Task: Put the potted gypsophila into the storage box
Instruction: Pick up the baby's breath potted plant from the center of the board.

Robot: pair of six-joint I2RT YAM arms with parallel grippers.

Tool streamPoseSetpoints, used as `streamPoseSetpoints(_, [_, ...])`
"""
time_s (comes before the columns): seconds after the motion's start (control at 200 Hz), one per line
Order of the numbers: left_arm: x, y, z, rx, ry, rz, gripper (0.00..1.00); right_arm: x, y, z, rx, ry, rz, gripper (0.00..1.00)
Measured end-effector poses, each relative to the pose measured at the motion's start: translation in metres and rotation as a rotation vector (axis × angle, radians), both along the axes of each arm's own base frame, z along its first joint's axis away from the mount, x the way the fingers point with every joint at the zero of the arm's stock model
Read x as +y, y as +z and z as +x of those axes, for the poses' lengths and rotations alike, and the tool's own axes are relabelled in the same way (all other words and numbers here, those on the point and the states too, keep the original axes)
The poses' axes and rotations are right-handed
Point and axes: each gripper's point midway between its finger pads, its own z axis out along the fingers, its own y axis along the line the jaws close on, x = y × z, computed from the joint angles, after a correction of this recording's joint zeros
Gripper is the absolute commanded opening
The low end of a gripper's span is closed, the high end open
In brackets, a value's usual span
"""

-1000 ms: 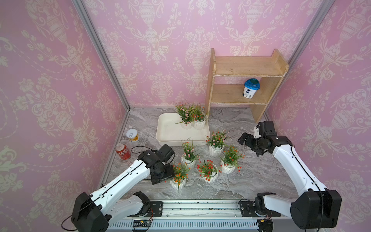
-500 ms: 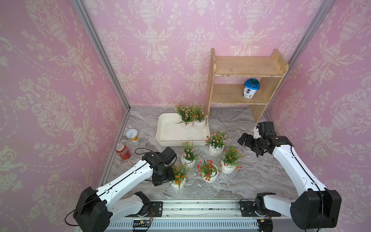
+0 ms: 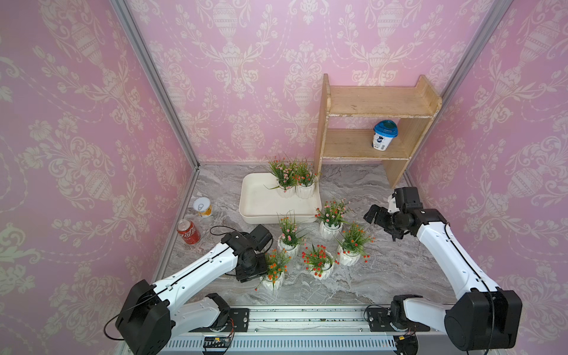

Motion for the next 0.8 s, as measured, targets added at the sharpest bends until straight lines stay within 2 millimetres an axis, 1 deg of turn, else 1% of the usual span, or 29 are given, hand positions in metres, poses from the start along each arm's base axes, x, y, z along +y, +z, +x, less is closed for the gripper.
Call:
streamPoseSetpoints(0.435, [-0.006,-0.0041,0.0059,-0.008,-0.006,-0.006,0.2,0.0,-0.0006,-0.0003,0.002,0.0,0.0,1.0])
streamPoseSetpoints(0.49, [-0.0056,-0.0041,0.0056,-0.007,-0.006,-0.004,0.19,0.0,-0.0006,-0.0003,0.002,0.0,0.0,0.99])
streamPoseSetpoints(0.635, [0.001,-0.0039,0.0025,0.003,-0.004,0.027,0.11,0.0,-0.0006,-0.0003,0.002,0.0,0.0,1.0])
streamPoseSetpoints(0.796, [0.002,-0.0034,0.0034,0.0,-0.004,0.034,0.02,0.0,-0.0005,-0.0002,0.001,0.0,0.0,1.0])
